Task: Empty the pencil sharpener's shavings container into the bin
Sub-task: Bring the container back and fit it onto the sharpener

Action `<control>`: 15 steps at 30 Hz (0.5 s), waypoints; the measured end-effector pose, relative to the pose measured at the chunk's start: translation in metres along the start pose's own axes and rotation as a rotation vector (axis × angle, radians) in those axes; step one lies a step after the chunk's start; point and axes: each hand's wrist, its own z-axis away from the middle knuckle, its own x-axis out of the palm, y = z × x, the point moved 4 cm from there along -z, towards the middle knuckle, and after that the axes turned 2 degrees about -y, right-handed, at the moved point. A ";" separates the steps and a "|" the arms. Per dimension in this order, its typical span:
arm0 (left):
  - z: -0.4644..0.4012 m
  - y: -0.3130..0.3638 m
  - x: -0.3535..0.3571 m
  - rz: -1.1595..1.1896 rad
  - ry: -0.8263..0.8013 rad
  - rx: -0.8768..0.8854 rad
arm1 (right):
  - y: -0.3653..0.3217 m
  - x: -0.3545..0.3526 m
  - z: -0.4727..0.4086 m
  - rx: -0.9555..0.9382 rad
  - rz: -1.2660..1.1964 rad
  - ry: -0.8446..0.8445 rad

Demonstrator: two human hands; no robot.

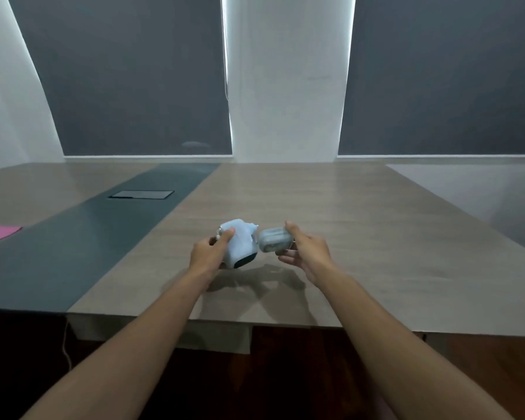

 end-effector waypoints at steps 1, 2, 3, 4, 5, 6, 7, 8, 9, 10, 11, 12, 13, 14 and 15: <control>0.000 0.002 0.003 0.025 -0.026 0.001 | -0.002 0.002 0.000 0.003 -0.010 -0.017; 0.000 0.003 0.005 0.043 -0.052 0.003 | -0.003 0.003 0.000 0.000 -0.011 -0.028; 0.003 0.005 0.008 0.053 -0.083 0.009 | -0.004 0.003 0.000 -0.006 -0.005 -0.032; 0.004 0.007 0.010 0.076 -0.112 0.014 | -0.006 0.002 0.001 -0.012 0.002 -0.034; 0.005 0.010 0.012 0.101 -0.135 0.021 | -0.006 0.001 0.001 -0.013 0.004 -0.036; 0.005 0.011 0.012 0.130 -0.149 0.024 | -0.007 -0.001 0.002 -0.013 0.000 -0.039; 0.005 0.013 0.012 0.145 -0.158 0.028 | -0.008 -0.002 0.002 -0.011 -0.004 -0.043; 0.005 0.014 0.012 0.160 -0.166 0.034 | -0.008 -0.003 0.004 -0.011 -0.010 -0.050; 0.005 0.016 0.011 0.164 -0.172 0.042 | -0.009 -0.003 0.005 -0.012 -0.017 -0.058; 0.006 0.017 0.010 0.170 -0.179 0.042 | -0.009 -0.003 0.007 -0.011 -0.027 -0.069; 0.006 0.017 0.010 0.166 -0.187 0.043 | -0.010 -0.002 0.008 -0.010 -0.033 -0.082; 0.006 0.018 0.010 0.169 -0.198 0.043 | -0.011 -0.001 0.009 -0.009 -0.034 -0.099; 0.007 0.018 0.010 0.169 -0.210 0.045 | -0.011 0.001 0.011 -0.008 -0.026 -0.120; 0.009 0.019 0.012 0.179 -0.225 0.045 | -0.012 0.004 0.013 -0.007 -0.009 -0.138; 0.010 0.019 0.013 0.188 -0.240 0.050 | -0.012 0.008 0.015 -0.010 0.018 -0.148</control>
